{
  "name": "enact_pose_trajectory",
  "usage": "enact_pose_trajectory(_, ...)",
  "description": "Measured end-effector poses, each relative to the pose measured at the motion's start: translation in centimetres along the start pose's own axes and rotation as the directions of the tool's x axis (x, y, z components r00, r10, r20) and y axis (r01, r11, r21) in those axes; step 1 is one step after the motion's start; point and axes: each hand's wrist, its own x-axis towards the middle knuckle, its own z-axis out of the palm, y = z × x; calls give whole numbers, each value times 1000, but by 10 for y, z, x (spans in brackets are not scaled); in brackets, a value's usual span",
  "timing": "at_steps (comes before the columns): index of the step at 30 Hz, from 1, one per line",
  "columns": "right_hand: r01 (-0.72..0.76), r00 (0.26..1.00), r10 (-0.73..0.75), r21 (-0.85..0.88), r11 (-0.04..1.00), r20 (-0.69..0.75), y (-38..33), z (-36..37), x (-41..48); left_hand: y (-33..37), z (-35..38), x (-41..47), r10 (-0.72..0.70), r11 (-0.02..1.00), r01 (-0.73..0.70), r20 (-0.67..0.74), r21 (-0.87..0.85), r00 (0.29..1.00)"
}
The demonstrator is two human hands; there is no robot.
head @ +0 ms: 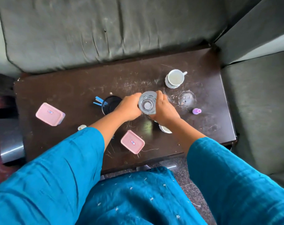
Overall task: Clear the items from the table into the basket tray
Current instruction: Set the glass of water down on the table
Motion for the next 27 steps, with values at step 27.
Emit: enact_pose_trajectory(27,39,998,-26,-307,951,49,-45,-11,-12,-21,-24,-40,0,1000,0,-41,19,999)
